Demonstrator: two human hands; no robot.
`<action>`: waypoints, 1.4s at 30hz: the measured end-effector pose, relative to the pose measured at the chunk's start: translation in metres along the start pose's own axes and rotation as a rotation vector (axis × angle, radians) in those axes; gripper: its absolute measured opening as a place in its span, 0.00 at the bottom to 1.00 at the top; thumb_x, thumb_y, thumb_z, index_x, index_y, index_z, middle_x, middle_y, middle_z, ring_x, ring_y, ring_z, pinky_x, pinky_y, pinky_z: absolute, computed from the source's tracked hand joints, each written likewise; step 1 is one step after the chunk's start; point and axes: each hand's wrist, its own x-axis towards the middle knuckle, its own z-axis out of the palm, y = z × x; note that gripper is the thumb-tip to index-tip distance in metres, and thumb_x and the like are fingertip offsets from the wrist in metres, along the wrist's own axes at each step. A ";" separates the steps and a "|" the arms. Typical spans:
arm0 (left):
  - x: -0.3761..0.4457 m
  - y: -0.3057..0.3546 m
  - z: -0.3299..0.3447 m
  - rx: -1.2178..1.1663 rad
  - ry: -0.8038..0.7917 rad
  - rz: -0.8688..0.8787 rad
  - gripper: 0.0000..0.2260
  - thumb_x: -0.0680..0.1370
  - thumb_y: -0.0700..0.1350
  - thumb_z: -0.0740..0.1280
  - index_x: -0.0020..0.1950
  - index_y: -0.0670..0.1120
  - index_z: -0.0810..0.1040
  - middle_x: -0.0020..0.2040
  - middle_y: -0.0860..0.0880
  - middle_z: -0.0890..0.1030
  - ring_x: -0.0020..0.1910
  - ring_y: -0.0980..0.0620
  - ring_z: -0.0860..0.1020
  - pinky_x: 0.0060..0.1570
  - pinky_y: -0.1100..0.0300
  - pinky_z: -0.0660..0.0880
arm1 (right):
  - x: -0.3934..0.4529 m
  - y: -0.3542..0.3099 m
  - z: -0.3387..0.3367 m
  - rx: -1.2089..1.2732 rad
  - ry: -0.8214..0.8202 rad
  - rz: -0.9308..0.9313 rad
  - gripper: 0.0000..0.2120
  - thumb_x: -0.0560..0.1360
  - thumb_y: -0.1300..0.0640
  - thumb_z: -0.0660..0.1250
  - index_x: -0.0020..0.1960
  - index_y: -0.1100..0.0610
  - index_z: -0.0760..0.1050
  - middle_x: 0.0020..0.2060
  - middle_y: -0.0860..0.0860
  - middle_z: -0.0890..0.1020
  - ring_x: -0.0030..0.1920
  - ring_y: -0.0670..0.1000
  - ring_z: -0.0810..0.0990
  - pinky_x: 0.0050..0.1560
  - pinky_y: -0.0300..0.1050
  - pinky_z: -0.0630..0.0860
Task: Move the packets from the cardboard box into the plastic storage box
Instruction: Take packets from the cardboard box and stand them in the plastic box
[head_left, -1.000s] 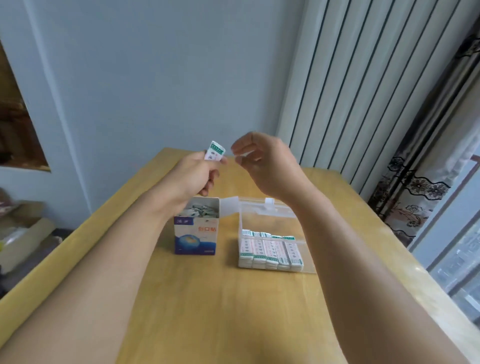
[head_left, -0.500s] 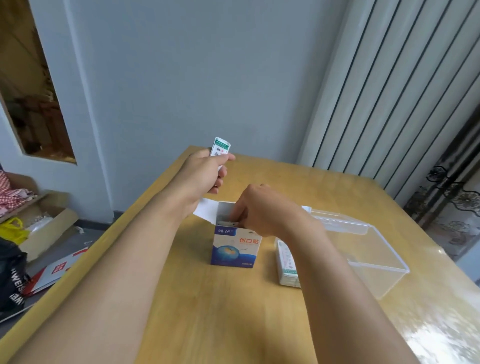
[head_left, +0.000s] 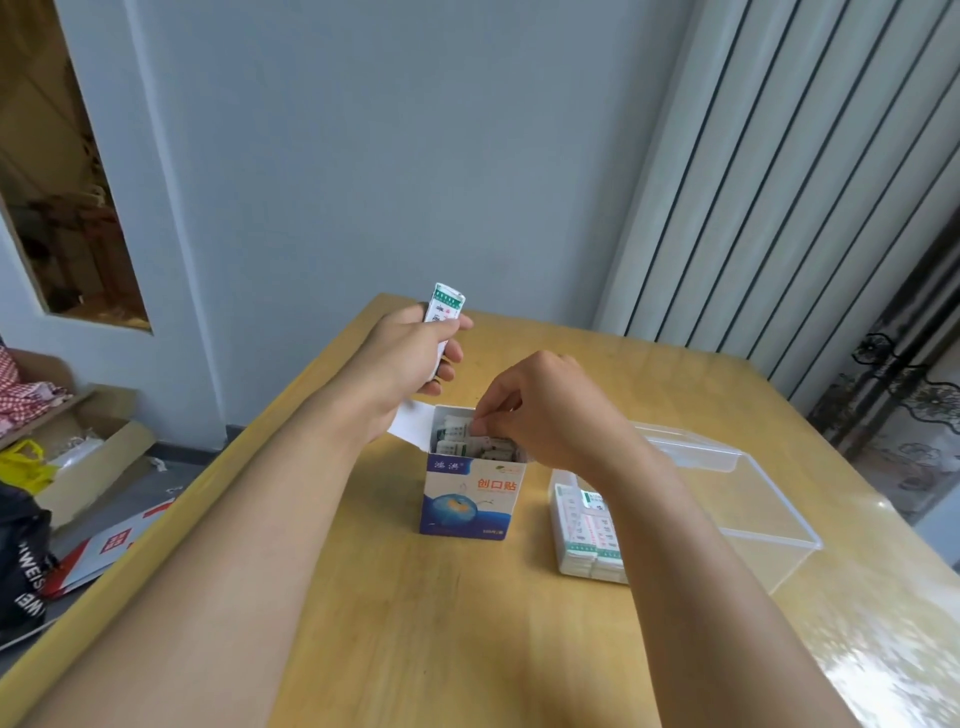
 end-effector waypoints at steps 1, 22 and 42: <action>-0.001 0.000 0.000 0.007 -0.002 0.003 0.10 0.85 0.45 0.60 0.56 0.48 0.82 0.40 0.50 0.78 0.35 0.53 0.76 0.36 0.60 0.73 | 0.000 0.001 -0.001 0.015 0.009 -0.004 0.03 0.76 0.55 0.74 0.45 0.49 0.86 0.43 0.44 0.87 0.46 0.45 0.82 0.40 0.43 0.82; -0.014 0.006 0.020 0.042 -0.092 0.033 0.12 0.86 0.49 0.60 0.51 0.48 0.81 0.43 0.50 0.87 0.43 0.52 0.85 0.46 0.53 0.79 | -0.008 0.015 -0.034 0.650 0.234 -0.056 0.07 0.78 0.57 0.72 0.42 0.55 0.78 0.38 0.50 0.87 0.38 0.46 0.81 0.43 0.46 0.78; -0.032 0.008 0.038 -0.196 -0.425 -0.161 0.06 0.81 0.41 0.68 0.57 0.43 0.76 0.39 0.46 0.81 0.33 0.50 0.80 0.27 0.62 0.74 | -0.013 0.030 -0.040 0.530 0.313 0.123 0.08 0.74 0.49 0.76 0.53 0.47 0.84 0.38 0.47 0.84 0.37 0.43 0.79 0.37 0.40 0.74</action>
